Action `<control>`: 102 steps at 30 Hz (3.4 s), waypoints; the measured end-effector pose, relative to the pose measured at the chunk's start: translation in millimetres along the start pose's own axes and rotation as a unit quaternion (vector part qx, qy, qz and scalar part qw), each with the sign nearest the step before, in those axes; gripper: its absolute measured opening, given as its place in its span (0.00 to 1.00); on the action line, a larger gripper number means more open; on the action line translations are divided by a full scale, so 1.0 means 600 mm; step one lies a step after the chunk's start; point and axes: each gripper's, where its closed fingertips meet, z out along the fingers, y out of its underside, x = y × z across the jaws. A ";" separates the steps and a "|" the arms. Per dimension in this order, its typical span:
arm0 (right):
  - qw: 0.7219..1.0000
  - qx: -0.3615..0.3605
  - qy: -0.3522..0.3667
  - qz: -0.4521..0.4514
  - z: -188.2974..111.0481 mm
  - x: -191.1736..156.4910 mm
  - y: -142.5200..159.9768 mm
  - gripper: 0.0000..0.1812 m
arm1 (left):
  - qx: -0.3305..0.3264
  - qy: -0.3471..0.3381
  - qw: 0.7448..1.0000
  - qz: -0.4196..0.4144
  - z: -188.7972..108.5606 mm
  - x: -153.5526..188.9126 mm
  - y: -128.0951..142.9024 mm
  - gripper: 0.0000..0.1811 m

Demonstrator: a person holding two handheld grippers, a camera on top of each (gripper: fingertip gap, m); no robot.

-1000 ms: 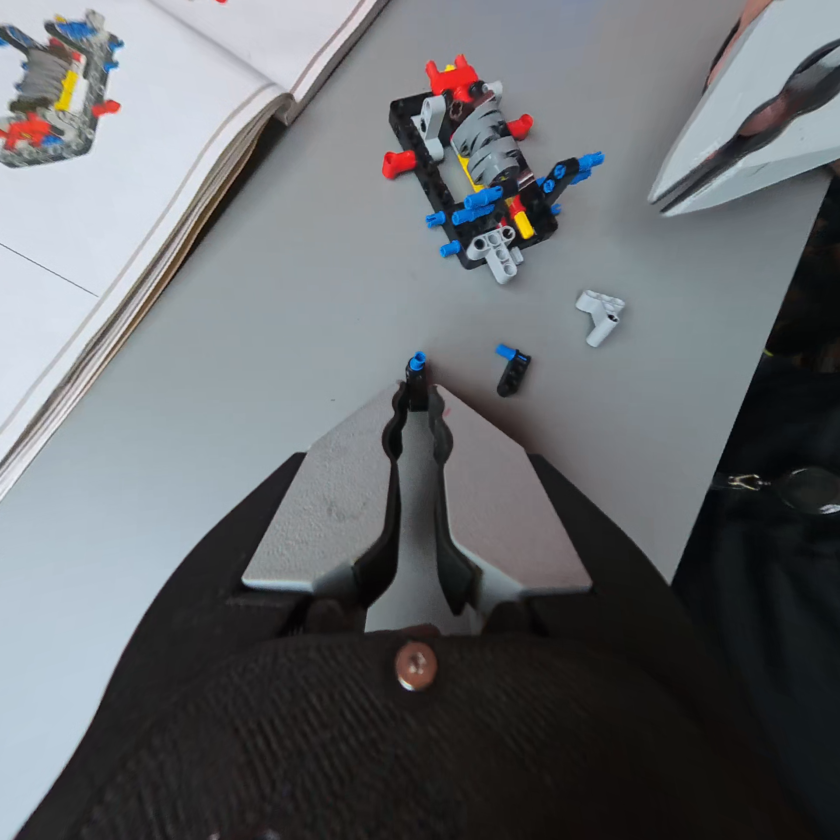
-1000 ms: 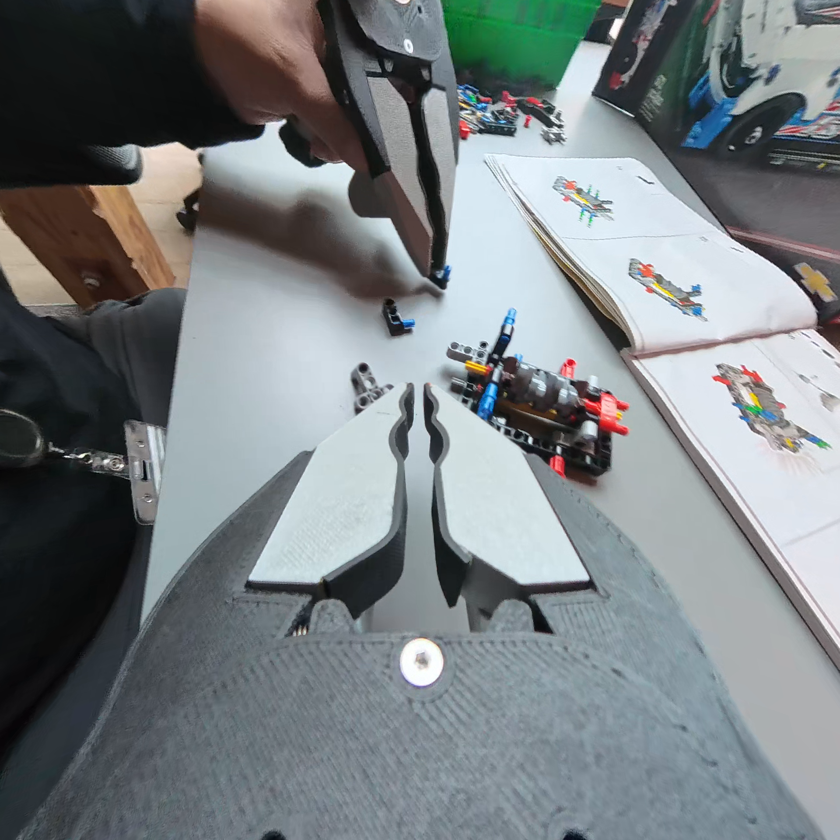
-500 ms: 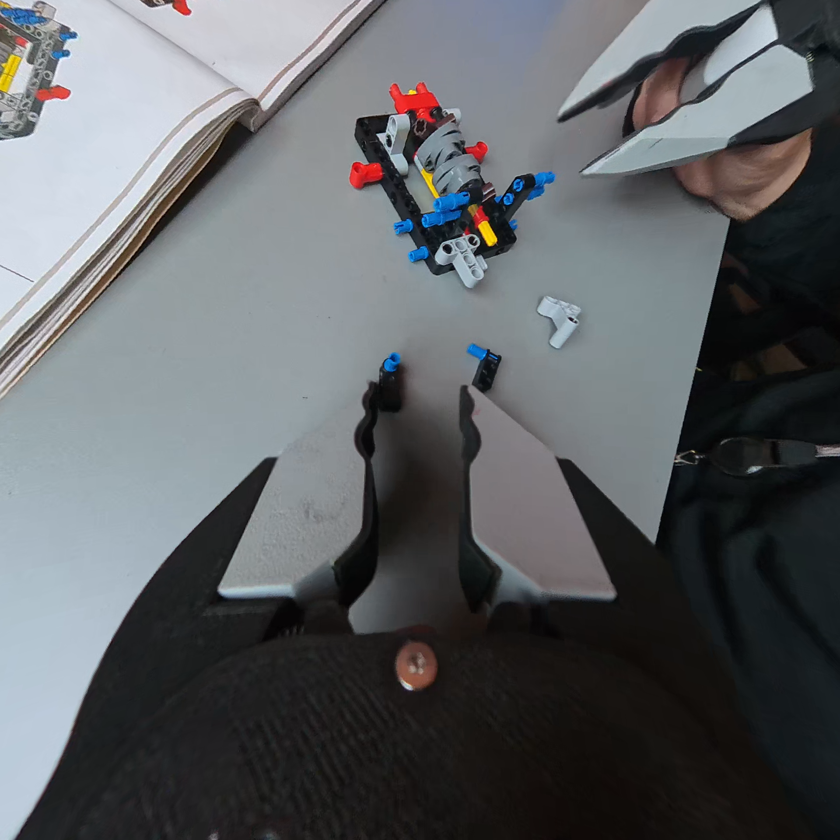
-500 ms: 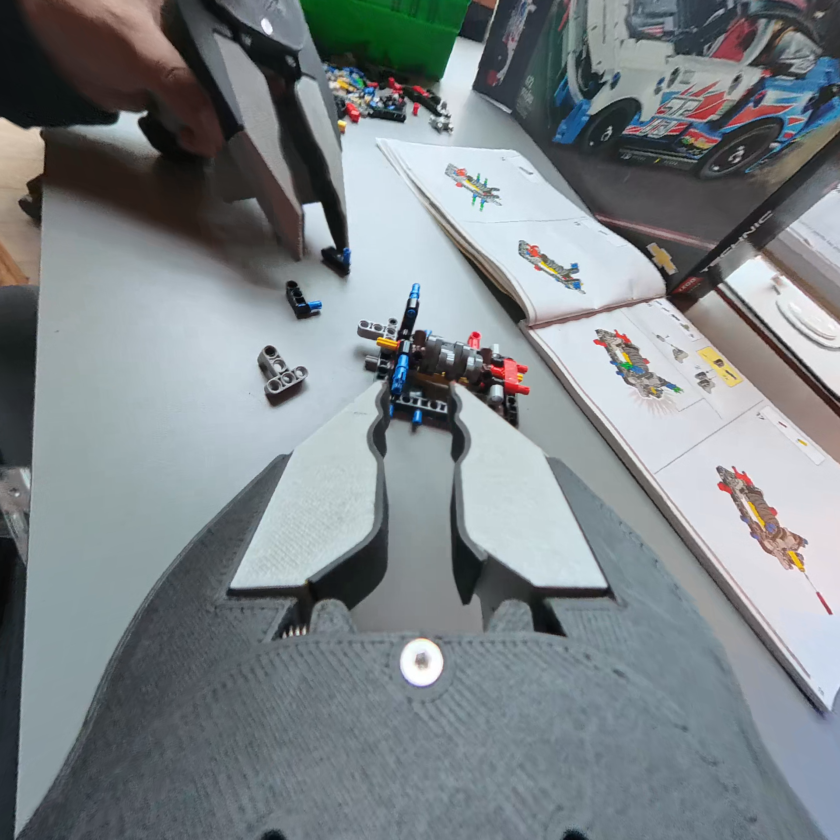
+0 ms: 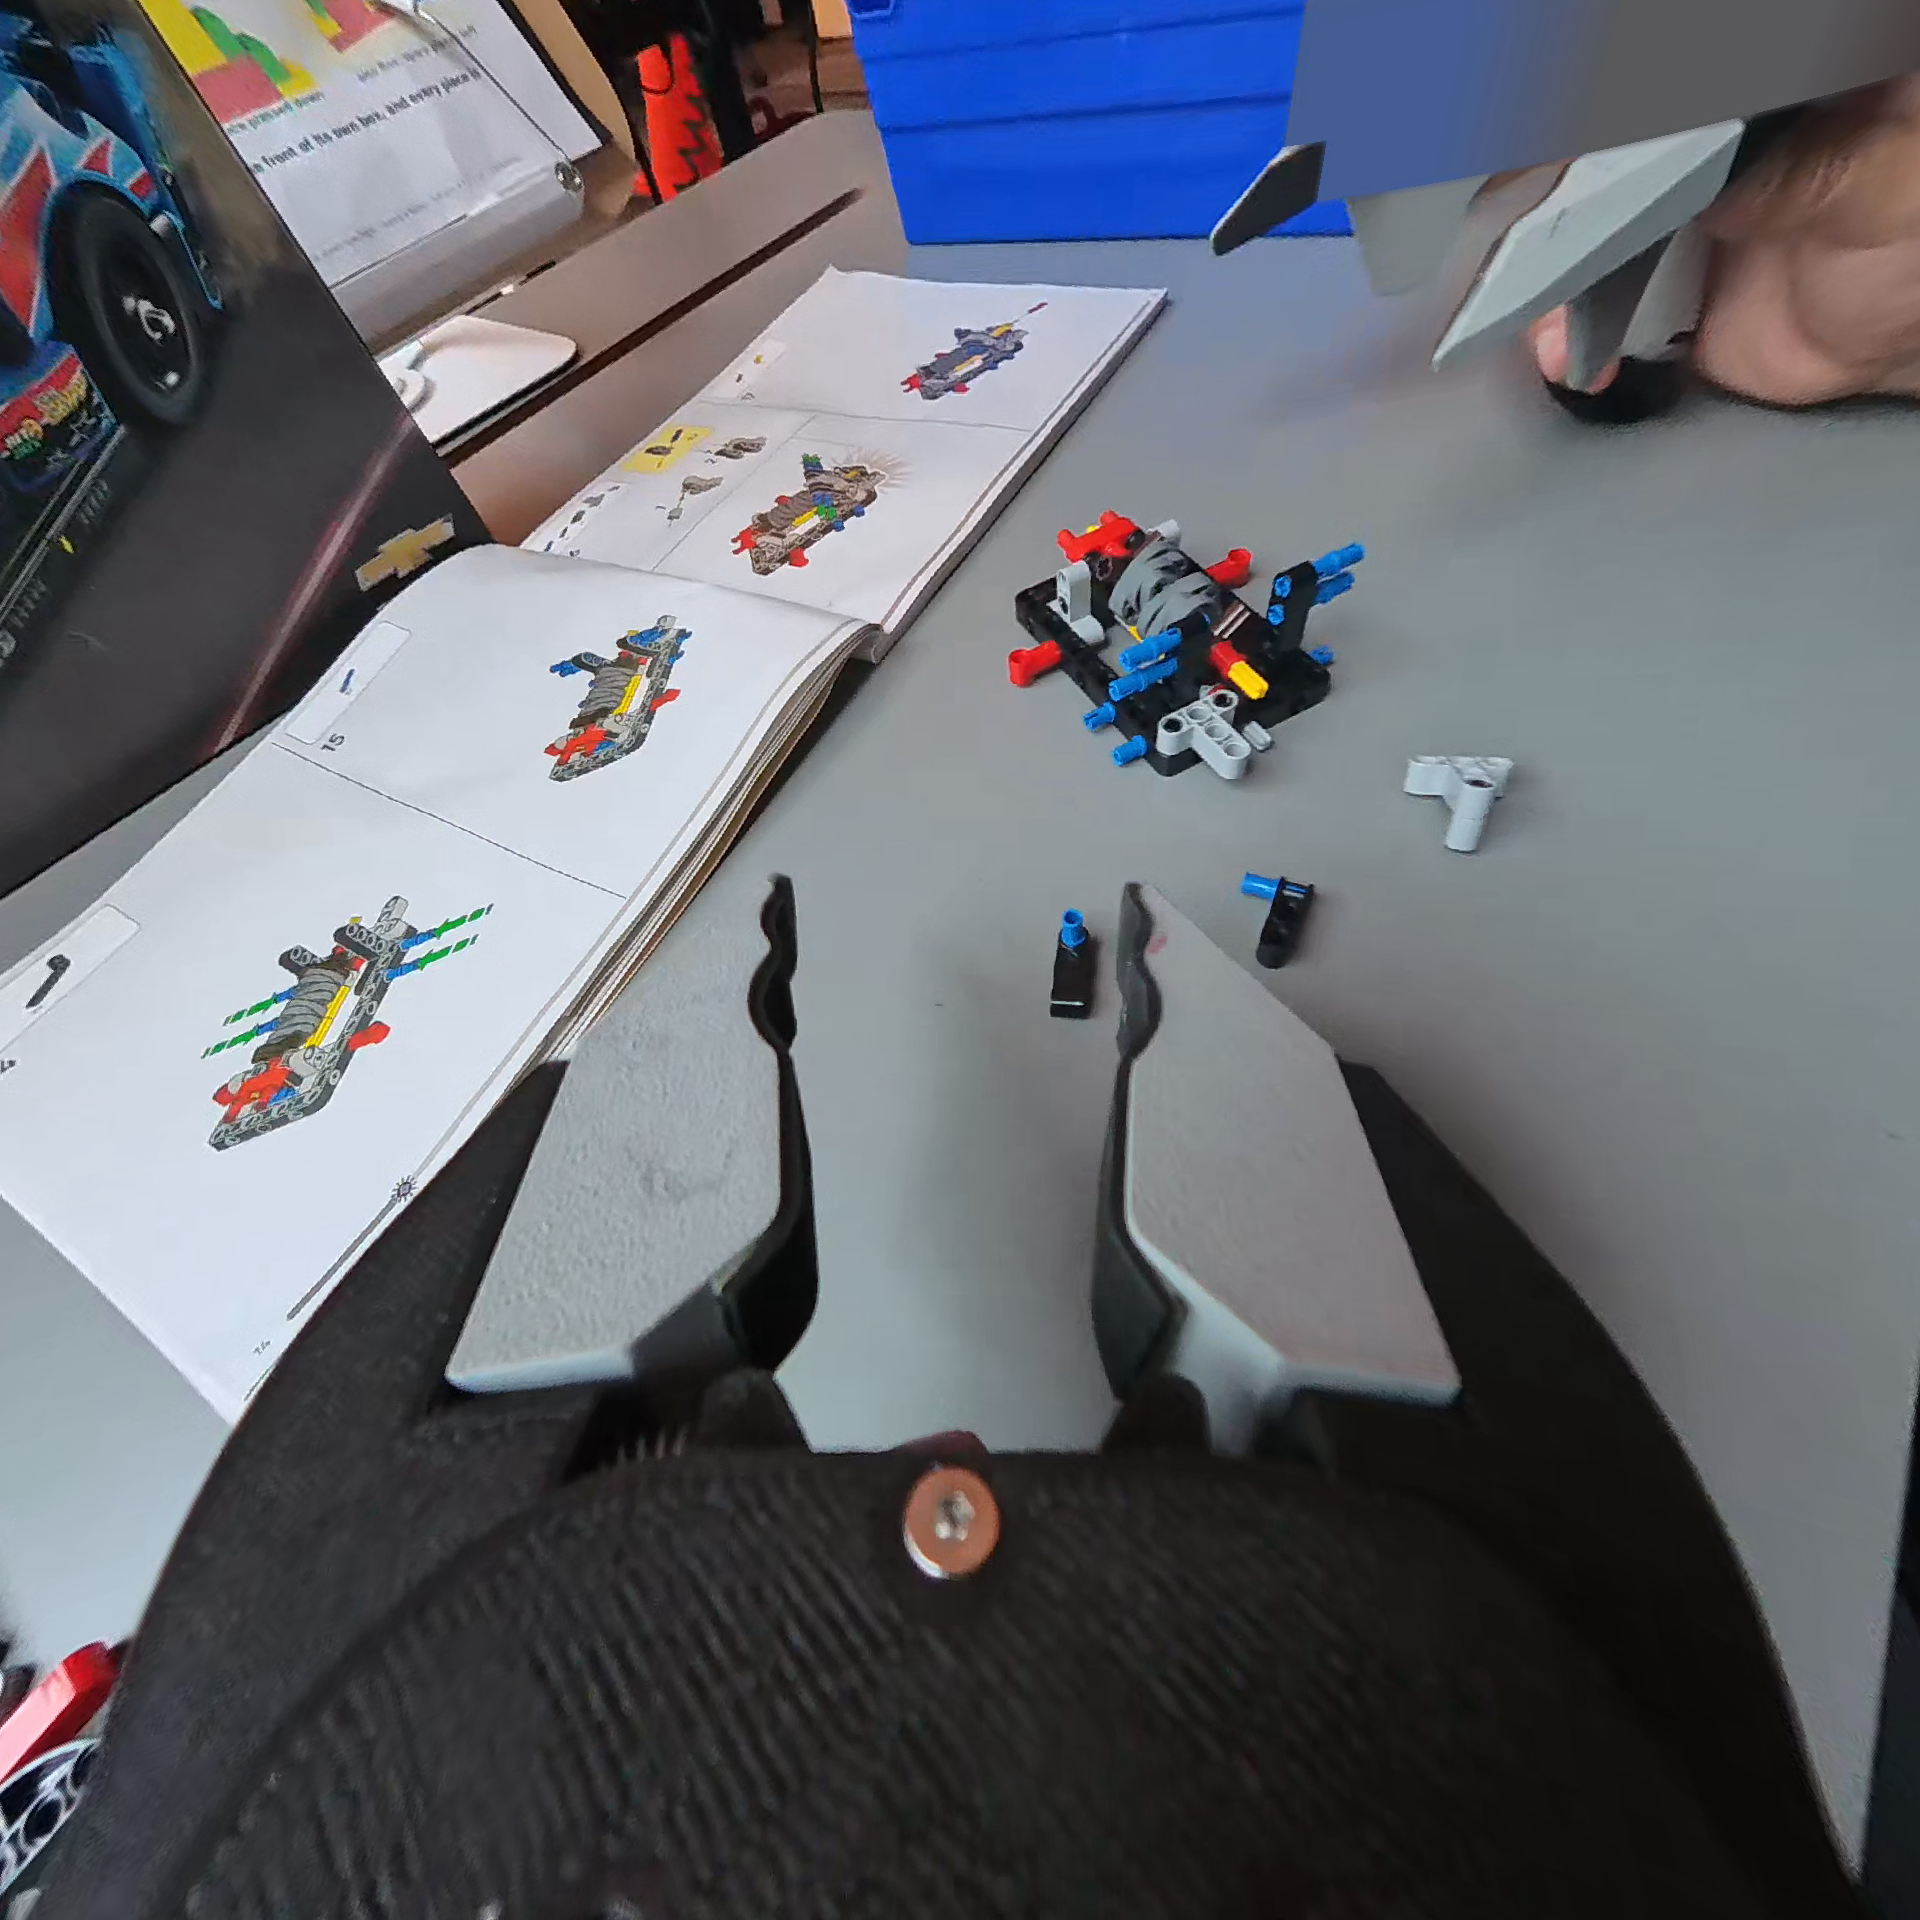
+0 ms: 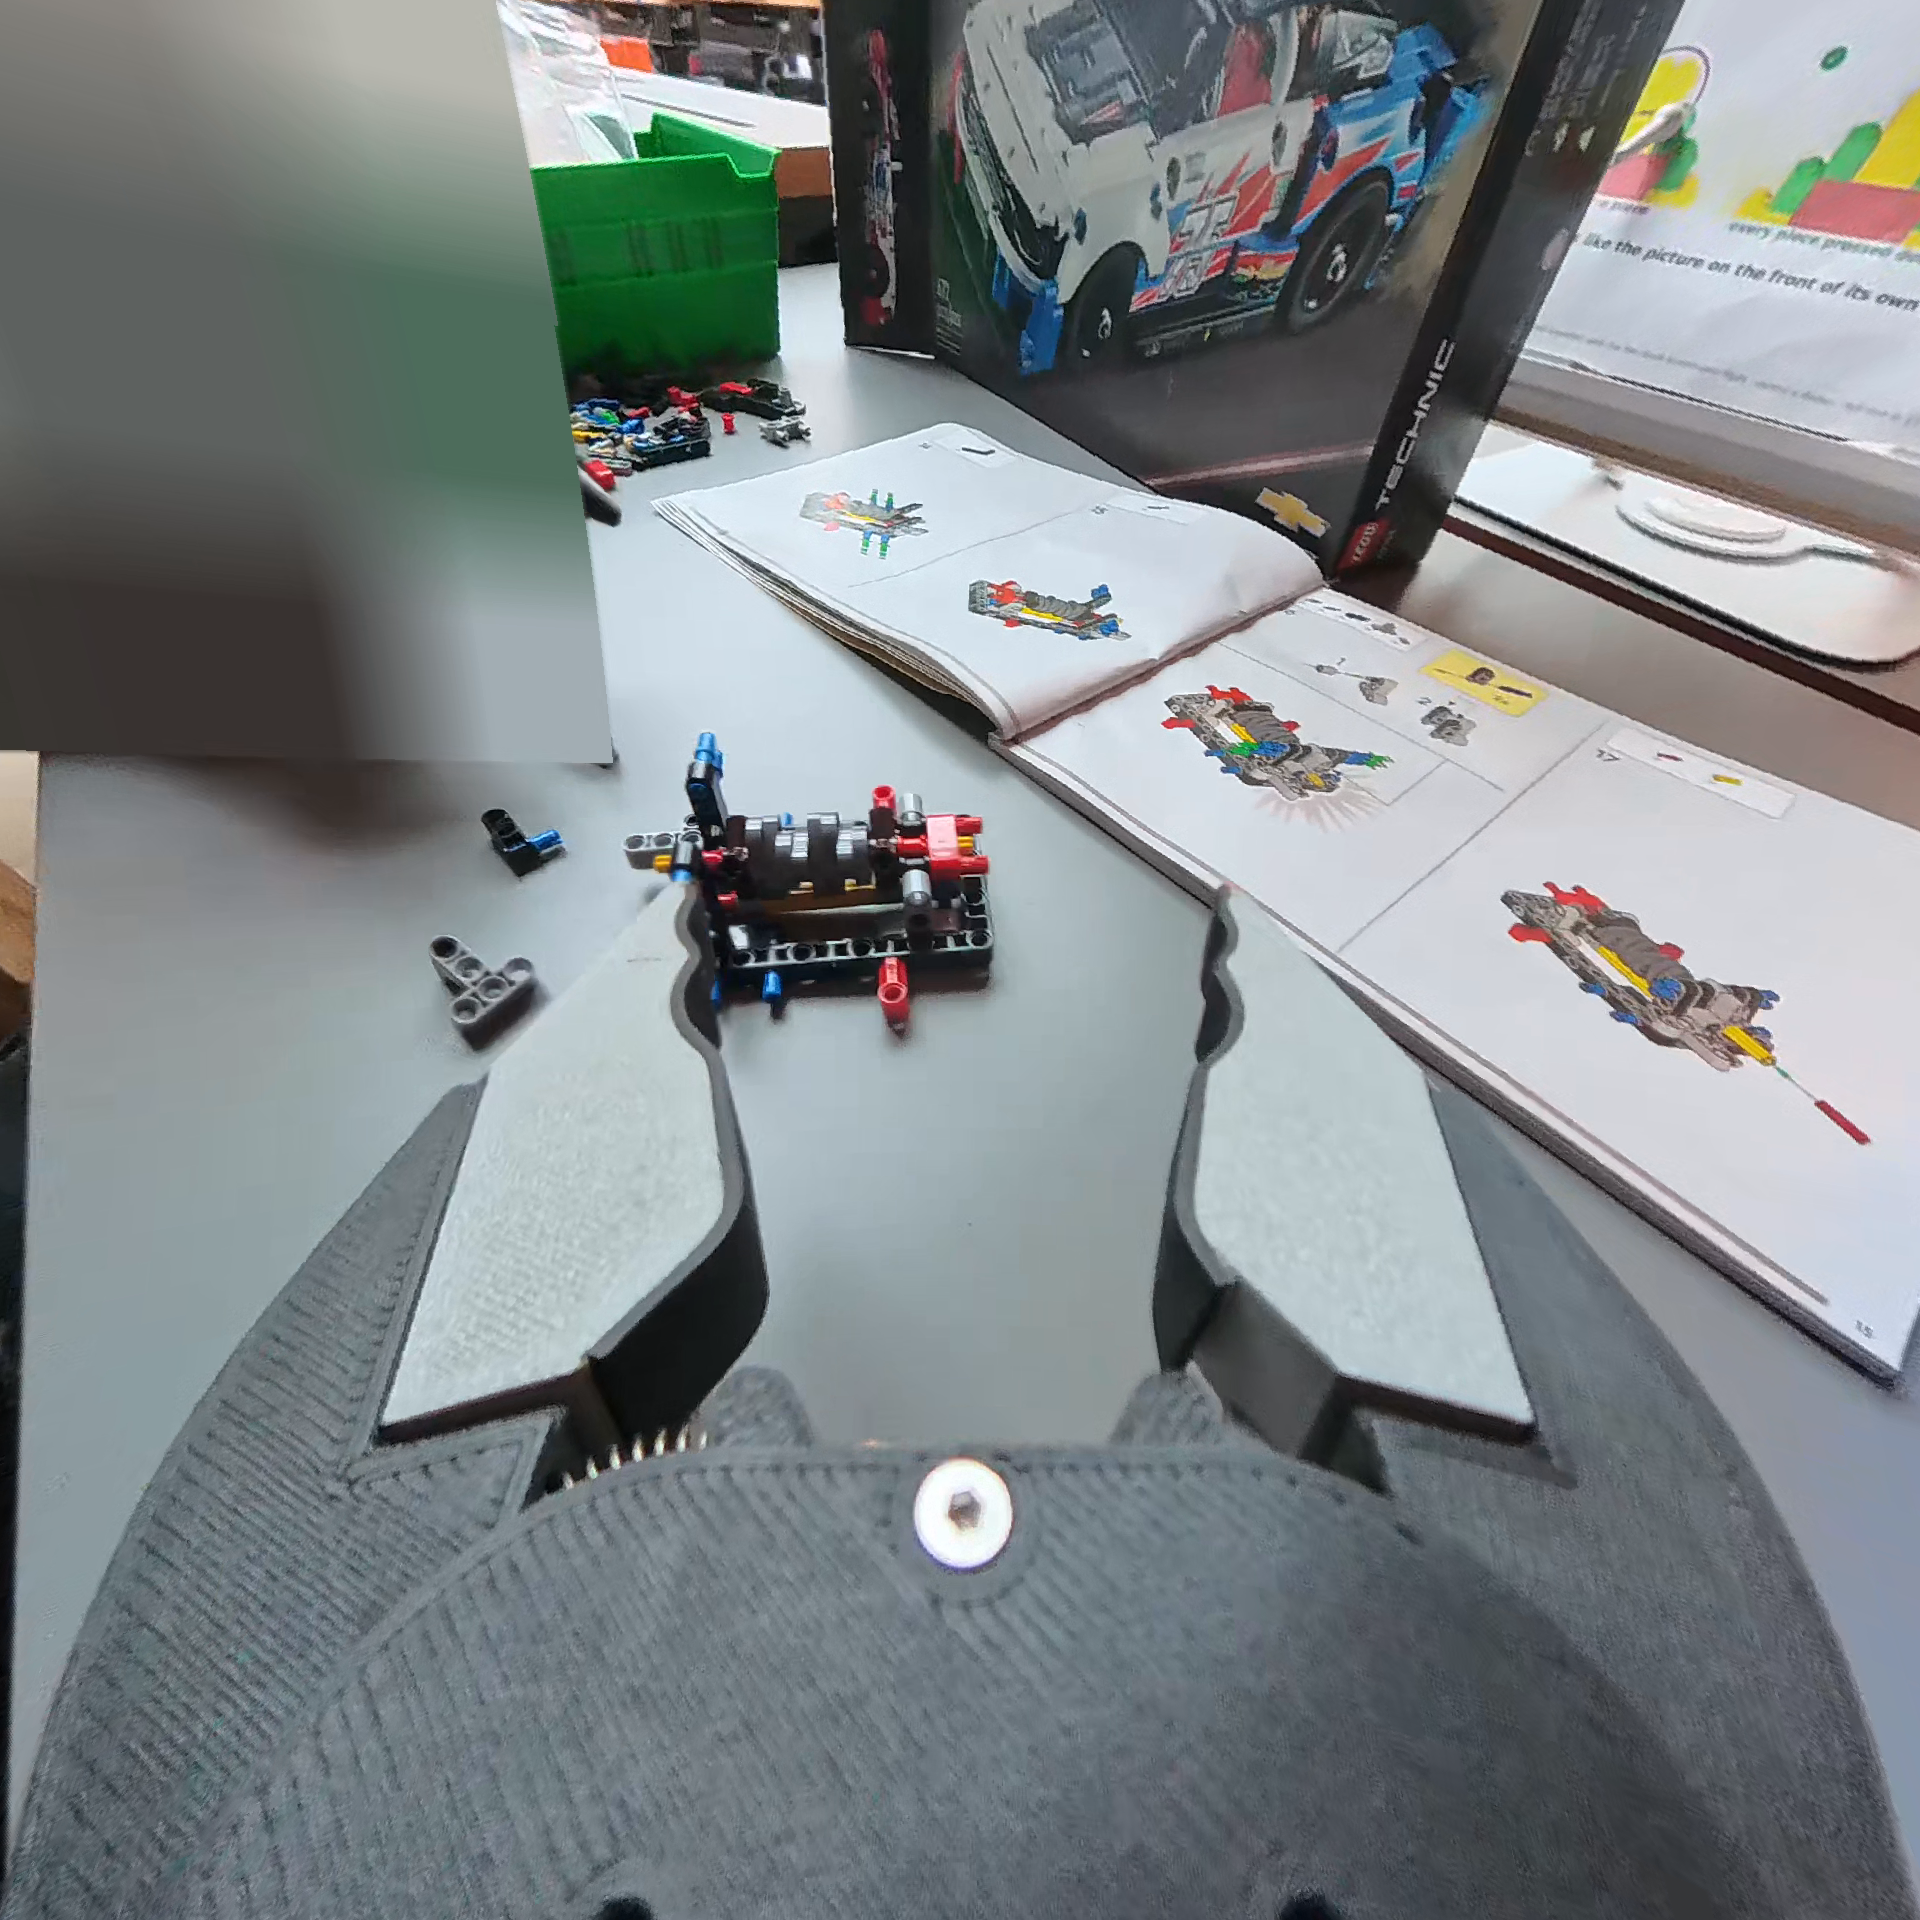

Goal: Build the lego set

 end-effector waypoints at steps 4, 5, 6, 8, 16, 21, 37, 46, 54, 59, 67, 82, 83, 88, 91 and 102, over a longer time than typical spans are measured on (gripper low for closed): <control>1.000 -0.008 -0.002 0.014 -0.009 0.032 0.008 0.49 | -0.005 -0.001 1.000 0.006 0.002 0.001 0.002 0.32; 1.000 -0.010 0.000 0.014 -0.012 0.039 0.011 0.49 | -0.001 0.000 1.000 0.005 0.002 0.000 0.000 0.32; 1.000 -0.013 0.002 0.016 -0.015 0.046 0.013 0.48 | 0.004 0.000 1.000 0.002 0.001 -0.001 -0.002 0.31; 0.999 -0.011 0.000 0.030 -0.019 0.055 0.014 0.47 | 0.017 -0.003 1.000 -0.007 -0.002 -0.008 -0.007 0.31; 0.998 -0.001 -0.023 0.053 -0.022 0.054 0.011 0.43 | 0.047 -0.008 0.998 -0.035 -0.005 -0.033 -0.019 0.32; 0.998 0.008 -0.036 0.059 -0.025 0.052 0.007 0.41 | 0.039 0.006 0.998 -0.044 0.005 -0.037 -0.017 0.31; 0.999 -0.008 -0.034 -0.001 -0.019 0.031 0.013 0.36 | 0.040 0.024 0.998 -0.029 0.007 -0.018 -0.021 0.28; 1.000 0.002 -0.015 -0.018 -0.026 0.036 0.009 0.36 | 0.024 0.011 1.000 -0.007 0.015 -0.016 -0.017 0.27; 1.000 -0.005 -0.031 -0.002 -0.022 0.035 0.012 0.41 | 0.029 0.010 0.999 -0.022 0.017 -0.024 -0.019 0.27; 0.998 0.004 -0.055 0.017 -0.035 0.022 0.011 0.42 | 0.035 0.045 0.997 -0.047 0.028 -0.020 -0.026 0.27; 0.993 0.034 -0.109 0.024 -0.047 -0.003 -0.002 0.36 | 0.030 0.072 0.996 -0.048 0.034 -0.011 -0.027 0.27; 0.972 -0.033 -0.201 -0.121 -0.009 -0.159 0.025 0.23 | 0.018 0.099 0.995 -0.022 0.025 0.044 -0.023 0.22; 0.972 -0.044 -0.197 -0.124 -0.004 -0.171 0.029 0.23 | 0.015 0.101 0.995 -0.023 0.025 0.049 -0.022 0.23; 0.968 -0.096 -0.182 -0.143 0.020 -0.214 0.051 0.20 | -0.008 0.094 0.995 0.004 0.026 0.062 -0.011 0.23; 0.964 -0.120 -0.169 -0.165 0.027 -0.216 0.064 0.21 | -0.028 0.092 0.995 0.041 0.030 0.078 -0.002 0.22; 0.960 -0.156 -0.194 -0.125 0.036 -0.198 0.076 0.17 | -0.055 0.133 0.983 0.116 0.045 0.125 0.010 0.16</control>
